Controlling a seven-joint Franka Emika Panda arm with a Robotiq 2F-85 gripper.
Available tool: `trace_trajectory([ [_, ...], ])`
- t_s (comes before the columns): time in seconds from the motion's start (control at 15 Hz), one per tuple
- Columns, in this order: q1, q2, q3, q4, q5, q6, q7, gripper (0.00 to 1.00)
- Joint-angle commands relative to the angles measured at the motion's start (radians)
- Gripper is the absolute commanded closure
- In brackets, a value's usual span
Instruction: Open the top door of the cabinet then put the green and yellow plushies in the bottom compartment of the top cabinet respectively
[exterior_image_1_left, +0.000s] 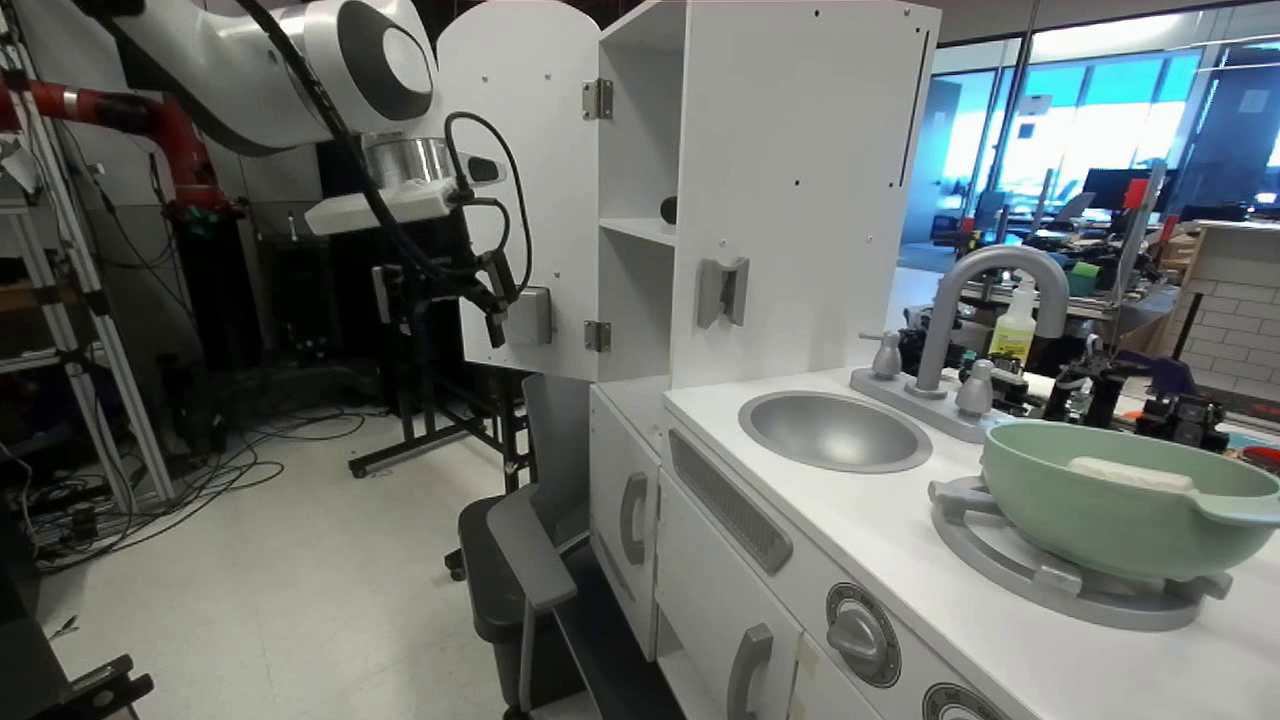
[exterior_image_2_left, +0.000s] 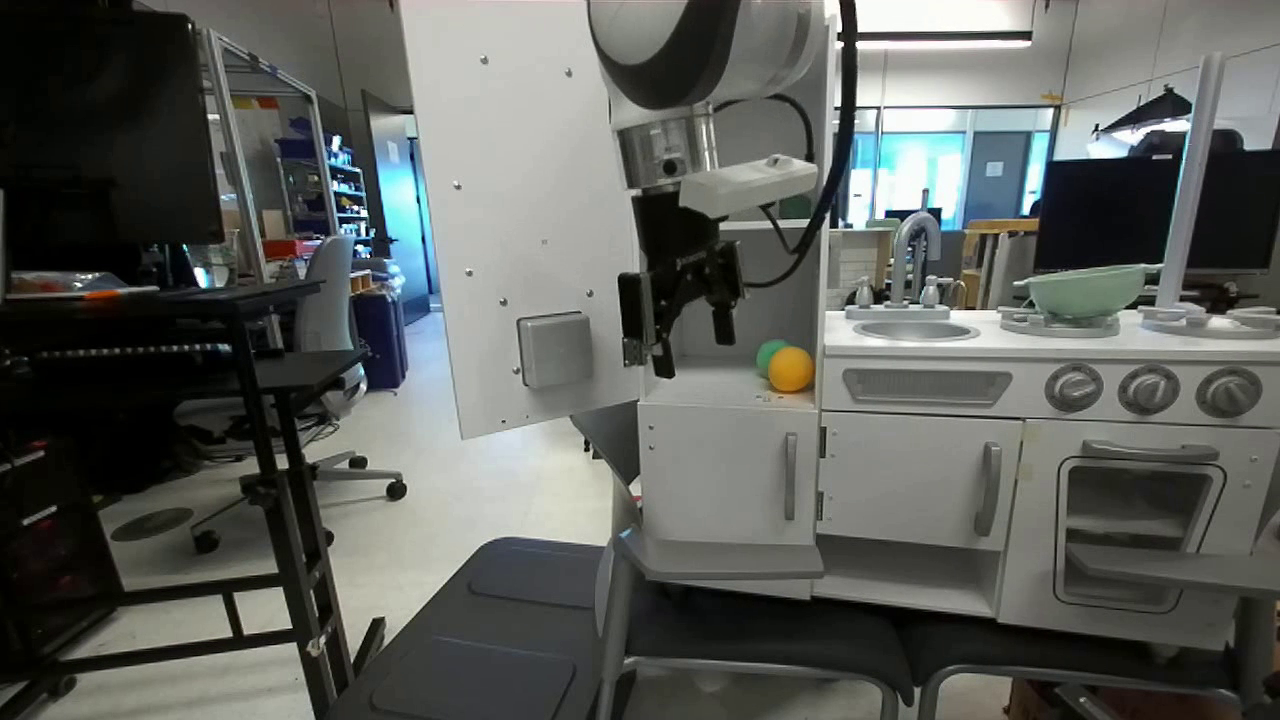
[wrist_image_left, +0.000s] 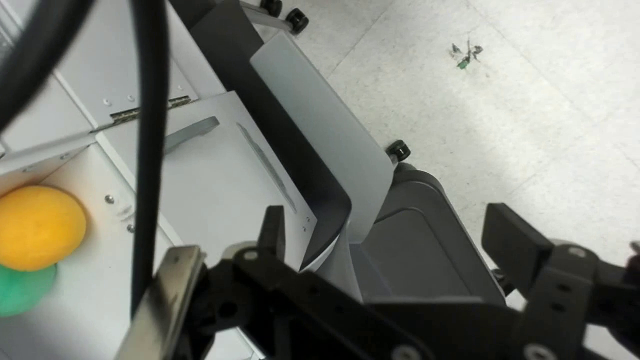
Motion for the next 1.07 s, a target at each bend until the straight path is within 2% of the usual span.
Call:
trace_trajectory([
  [0.0, 0.000, -0.179, -0.029, -0.248, 0.100, 0.136, 0.048, 0.00],
  [0.33, -0.004, -0.385, -0.037, -0.514, 0.165, 0.251, 0.053, 0.00],
  [0.53, -0.018, -0.542, -0.021, -0.678, 0.218, 0.242, 0.010, 0.00],
  [0.8, -0.023, -0.768, -0.009, -0.855, 0.352, 0.141, -0.095, 0.00],
  [1.0, -0.013, -0.948, -0.031, -0.956, 0.455, 0.016, -0.176, 0.00],
])
